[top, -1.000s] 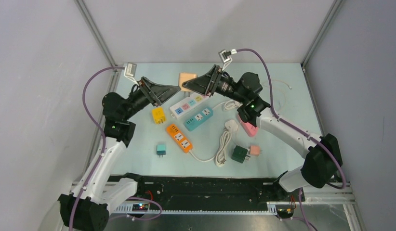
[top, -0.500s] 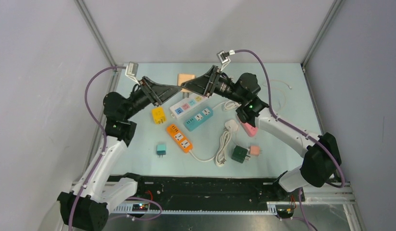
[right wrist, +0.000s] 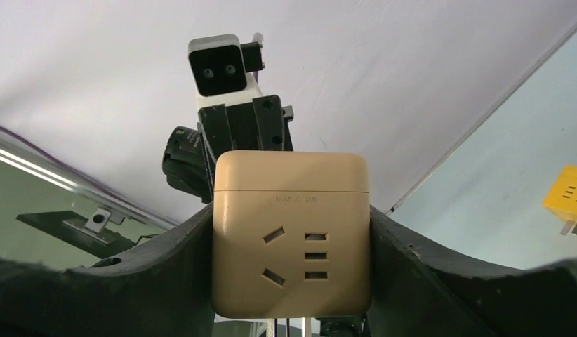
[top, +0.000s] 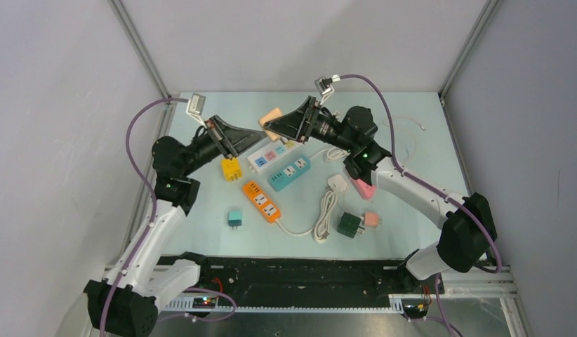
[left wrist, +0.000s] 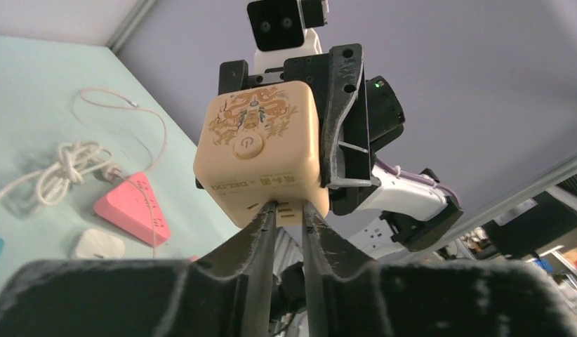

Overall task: Insert the plug
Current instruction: Pick up the plug from the center of the board.

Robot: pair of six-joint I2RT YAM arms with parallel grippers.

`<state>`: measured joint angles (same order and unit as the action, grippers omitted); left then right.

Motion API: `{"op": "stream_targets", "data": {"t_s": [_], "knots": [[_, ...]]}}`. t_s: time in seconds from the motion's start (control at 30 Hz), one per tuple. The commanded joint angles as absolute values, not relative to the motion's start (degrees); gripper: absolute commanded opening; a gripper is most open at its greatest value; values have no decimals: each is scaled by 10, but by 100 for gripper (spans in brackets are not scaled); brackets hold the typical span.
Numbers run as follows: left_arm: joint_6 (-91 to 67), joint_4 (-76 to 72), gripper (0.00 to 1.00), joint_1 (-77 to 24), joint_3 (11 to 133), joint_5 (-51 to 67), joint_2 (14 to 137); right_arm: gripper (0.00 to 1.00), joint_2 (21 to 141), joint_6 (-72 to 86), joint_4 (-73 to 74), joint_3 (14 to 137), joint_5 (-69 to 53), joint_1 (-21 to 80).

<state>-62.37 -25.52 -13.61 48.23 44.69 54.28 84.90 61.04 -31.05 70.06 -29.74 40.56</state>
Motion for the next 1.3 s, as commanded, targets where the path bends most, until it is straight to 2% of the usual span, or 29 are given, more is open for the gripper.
{"op": "stream_targets", "data": {"t_s": [0.0, 0.03, 0.1, 0.17, 0.37, 0.47, 0.63, 0.7, 0.8, 1.0, 1.27], "knots": [[-605, -259, 36, -139, 484, 475, 555, 60, 828, 628, -332, 711, -318, 409], [-600, -259, 49, -139, 484, 476, 554, 59, 826, 631, -329, 711, -311, 407], [-592, -258, 66, -139, 482, 476, 551, 55, 824, 643, -324, 711, -296, 404], [-552, -259, 76, -140, 477, 471, 542, 54, 823, 659, -316, 711, -279, 402], [-359, -238, 89, -140, 447, 412, 481, 54, 819, 686, -288, 718, -248, 407], [-277, -232, 91, -143, 445, 401, 458, 55, 820, 691, -259, 730, -245, 410], [24, -230, 96, -202, 410, 366, 408, 56, 822, 715, -216, 745, -243, 410], [75, -222, 97, -211, 413, 367, 413, 56, 824, 724, -218, 747, -247, 410], [113, -214, 99, -215, 416, 365, 424, 57, 826, 724, -225, 749, -249, 414], [132, -213, 100, -221, 429, 292, 450, 58, 834, 708, -214, 760, -259, 424], [108, -214, 98, -222, 454, 334, 474, 59, 851, 685, -203, 777, -272, 435]]}}
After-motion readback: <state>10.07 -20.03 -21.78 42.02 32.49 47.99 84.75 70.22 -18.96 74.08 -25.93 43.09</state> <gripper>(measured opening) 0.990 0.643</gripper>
